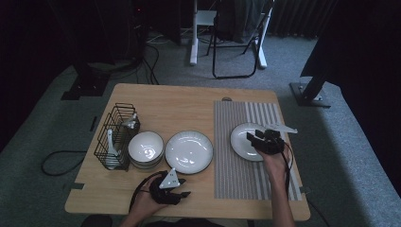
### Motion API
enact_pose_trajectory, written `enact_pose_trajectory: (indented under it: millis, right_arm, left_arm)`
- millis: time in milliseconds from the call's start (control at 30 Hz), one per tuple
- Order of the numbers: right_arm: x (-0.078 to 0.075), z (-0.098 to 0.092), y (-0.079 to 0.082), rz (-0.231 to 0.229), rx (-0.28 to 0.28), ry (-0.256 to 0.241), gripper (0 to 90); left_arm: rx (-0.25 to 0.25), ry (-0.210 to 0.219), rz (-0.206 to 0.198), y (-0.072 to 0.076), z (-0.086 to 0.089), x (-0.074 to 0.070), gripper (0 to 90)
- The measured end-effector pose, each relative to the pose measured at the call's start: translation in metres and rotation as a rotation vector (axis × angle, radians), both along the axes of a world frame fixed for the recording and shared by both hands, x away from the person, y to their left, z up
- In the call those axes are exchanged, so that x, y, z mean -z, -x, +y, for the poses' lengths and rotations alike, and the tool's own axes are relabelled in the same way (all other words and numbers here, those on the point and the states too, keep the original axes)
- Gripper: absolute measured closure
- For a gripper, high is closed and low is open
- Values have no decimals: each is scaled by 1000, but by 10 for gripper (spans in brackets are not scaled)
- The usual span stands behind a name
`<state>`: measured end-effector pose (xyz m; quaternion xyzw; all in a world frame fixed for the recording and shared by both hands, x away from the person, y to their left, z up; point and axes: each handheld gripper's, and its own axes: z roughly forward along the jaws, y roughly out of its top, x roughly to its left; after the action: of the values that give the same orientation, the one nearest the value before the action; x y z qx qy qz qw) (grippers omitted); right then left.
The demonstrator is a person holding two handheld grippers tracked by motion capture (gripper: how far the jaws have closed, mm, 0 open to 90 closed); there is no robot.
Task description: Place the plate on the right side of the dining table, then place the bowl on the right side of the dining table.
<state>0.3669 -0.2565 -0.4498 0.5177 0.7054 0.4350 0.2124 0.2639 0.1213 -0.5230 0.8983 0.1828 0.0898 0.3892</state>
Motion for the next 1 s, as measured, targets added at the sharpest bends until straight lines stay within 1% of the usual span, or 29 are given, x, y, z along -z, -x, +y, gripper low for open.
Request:
enact_pose_trajectory:
  millis: [267, 567, 667, 733, 833, 1000]
  right_arm:
    - [-8, 10, -1, -16, -31, 15, 537]
    - [-15, 24, -1, -21, -70, 41, 531]
    - [-18, 30, -2, -27, -84, 53, 526]
    - [-21, 35, -2, -30, -106, 76, 519]
    - [-24, 38, -1, -35, -122, 86, 516]
    - [-29, 41, 0, -38, -129, 96, 505]
  left_arm:
    - [-1, 0, -1, 0, 0, 0, 502]
    - [1, 0, 0, 0, 0, 0, 501]
    - [2, 0, 0, 0, 0, 0, 501]
    - [2, -1, 0, 0, 0, 0, 501]
    - [3, 0, 0, 0, 0, 0, 501]
    - [6, -1, 0, 0, 0, 0, 499]
